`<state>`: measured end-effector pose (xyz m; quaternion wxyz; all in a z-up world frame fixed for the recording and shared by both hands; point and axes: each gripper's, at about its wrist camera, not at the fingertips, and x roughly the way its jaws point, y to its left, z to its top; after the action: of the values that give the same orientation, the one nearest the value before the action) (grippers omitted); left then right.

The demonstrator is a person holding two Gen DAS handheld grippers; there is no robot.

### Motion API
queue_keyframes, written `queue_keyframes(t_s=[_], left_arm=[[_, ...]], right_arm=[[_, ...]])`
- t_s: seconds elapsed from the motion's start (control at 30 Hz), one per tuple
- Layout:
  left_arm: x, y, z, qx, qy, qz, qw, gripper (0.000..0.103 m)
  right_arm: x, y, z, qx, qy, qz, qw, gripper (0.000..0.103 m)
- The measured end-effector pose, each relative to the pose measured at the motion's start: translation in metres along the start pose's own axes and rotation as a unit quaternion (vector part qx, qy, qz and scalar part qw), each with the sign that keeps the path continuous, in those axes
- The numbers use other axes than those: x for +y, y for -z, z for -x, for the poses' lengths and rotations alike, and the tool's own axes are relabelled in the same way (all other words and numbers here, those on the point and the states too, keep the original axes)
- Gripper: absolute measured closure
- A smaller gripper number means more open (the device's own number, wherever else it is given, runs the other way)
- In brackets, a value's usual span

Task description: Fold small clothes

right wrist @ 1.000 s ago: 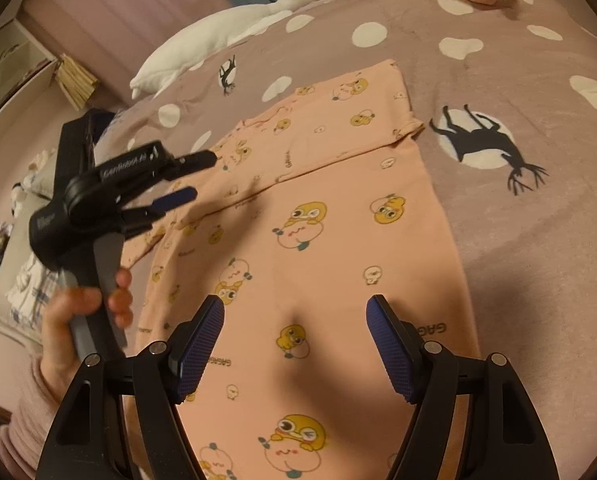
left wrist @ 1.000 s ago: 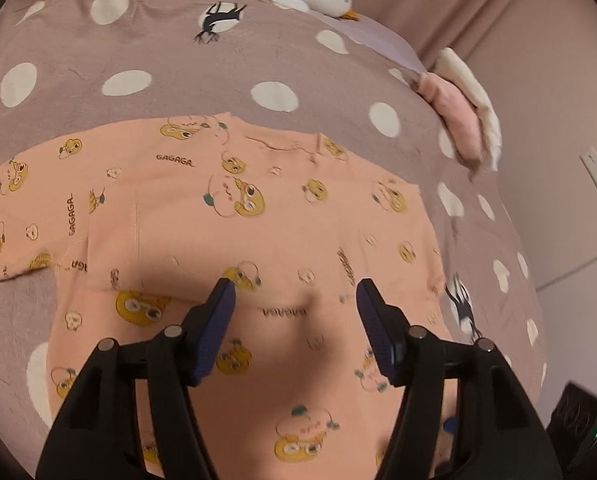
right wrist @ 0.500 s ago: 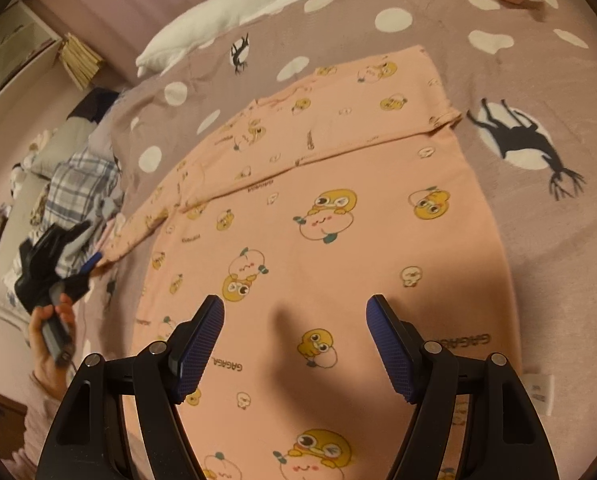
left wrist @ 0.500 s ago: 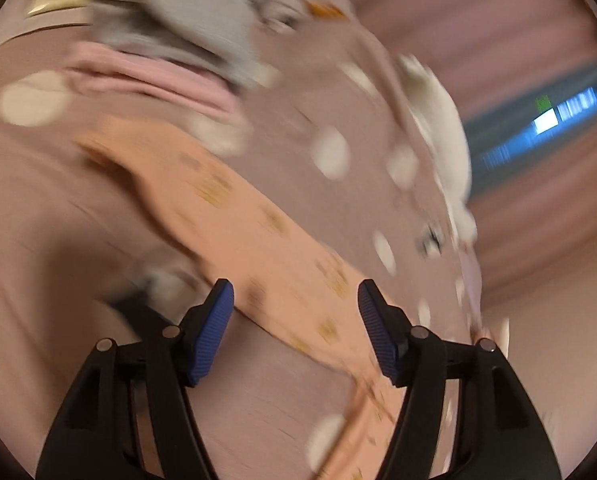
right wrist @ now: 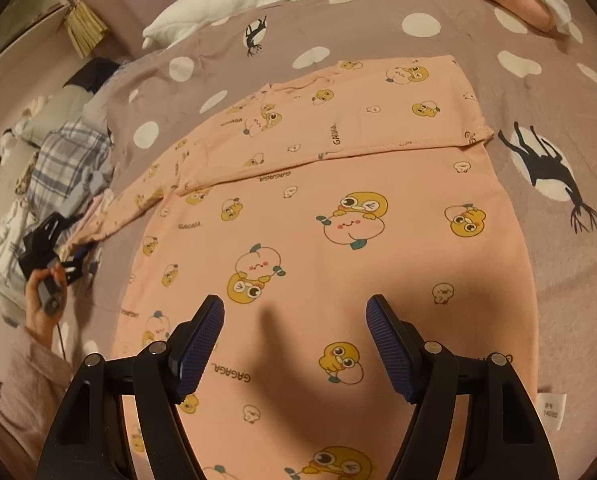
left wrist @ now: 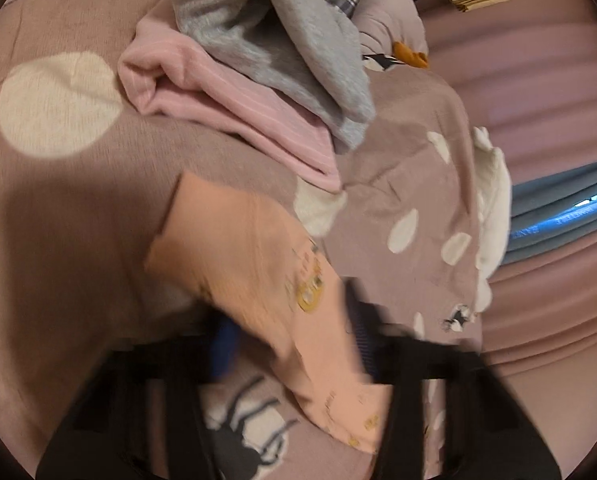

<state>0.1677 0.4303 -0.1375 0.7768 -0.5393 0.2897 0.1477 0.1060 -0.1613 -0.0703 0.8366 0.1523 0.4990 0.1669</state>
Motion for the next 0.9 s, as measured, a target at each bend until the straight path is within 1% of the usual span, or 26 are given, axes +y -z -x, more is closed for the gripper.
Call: queue_keyframes(t_s=[0.03, 0.1, 0.2, 0.27, 0.3, 0.37, 0.43, 0.5, 0.57, 0.6, 0.63, 0.7, 0.73, 0.8, 0.9], left_arm=[[0.001, -0.002, -0.002, 0.001, -0.006, 0.001, 1.0, 0.103], [-0.004, -0.004, 0.001, -0.004, -0.012, -0.011, 0.9999, 0.102], [-0.03, 0.003, 0.01, -0.008, -0.005, -0.074, 0.9972, 0.103], [-0.055, 0.014, 0.017, -0.01, 0.002, -0.124, 0.9923, 0.103], [-0.073, 0.023, 0.02, -0.007, 0.012, -0.15, 0.9886, 0.103], [-0.097, 0.036, 0.021, -0.002, 0.03, -0.18, 0.9832, 0.103], [-0.127, 0.057, 0.021, 0.01, 0.052, -0.215, 0.9752, 0.103], [-0.157, 0.082, 0.02, 0.023, 0.071, -0.249, 0.9657, 0.103], [-0.186, 0.112, 0.015, 0.04, 0.087, -0.283, 0.9542, 0.102], [-0.203, 0.134, 0.012, 0.054, 0.095, -0.306, 0.9458, 0.102], [-0.21, 0.146, 0.01, 0.061, 0.098, -0.318, 0.941, 0.102], [-0.233, 0.186, 0.0, 0.083, 0.103, -0.356, 0.9252, 0.102], [-0.244, 0.208, -0.006, 0.093, 0.102, -0.377, 0.9159, 0.102], [-0.256, 0.248, -0.017, 0.112, 0.097, -0.41, 0.8998, 0.102], [-0.266, 0.306, -0.038, 0.139, 0.075, -0.46, 0.8738, 0.101]], right_arm=[[0.0, 0.0, 0.0, 0.0, 0.001, 0.0, 1.0, 0.03], [0.001, 0.0, 0.0, 0.0, 0.002, 0.002, 1.0, 0.03], [0.001, 0.0, 0.0, -0.002, 0.003, 0.003, 1.0, 0.03], [0.001, 0.0, -0.001, -0.001, 0.0, 0.0, 1.0, 0.03], [0.001, 0.001, -0.001, -0.001, -0.002, -0.002, 1.0, 0.03], [0.001, 0.002, -0.001, -0.003, -0.009, -0.005, 1.0, 0.03], [0.001, 0.003, 0.001, -0.006, -0.015, -0.007, 1.0, 0.03], [-0.001, 0.006, 0.004, -0.01, -0.019, -0.007, 1.0, 0.029], [-0.006, 0.008, 0.008, -0.014, -0.021, -0.011, 1.0, 0.029], [-0.01, 0.008, 0.01, -0.017, -0.021, -0.015, 1.0, 0.029], [-0.014, 0.009, 0.012, -0.019, -0.021, -0.02, 0.999, 0.029], [-0.025, 0.01, 0.018, -0.025, -0.025, -0.034, 0.999, 0.03], [-0.03, 0.01, 0.02, -0.028, -0.026, -0.042, 0.998, 0.029], [-0.04, 0.011, 0.025, -0.033, -0.03, -0.059, 0.997, 0.029], [-0.053, 0.015, 0.03, -0.039, -0.027, -0.072, 0.996, 0.029]])
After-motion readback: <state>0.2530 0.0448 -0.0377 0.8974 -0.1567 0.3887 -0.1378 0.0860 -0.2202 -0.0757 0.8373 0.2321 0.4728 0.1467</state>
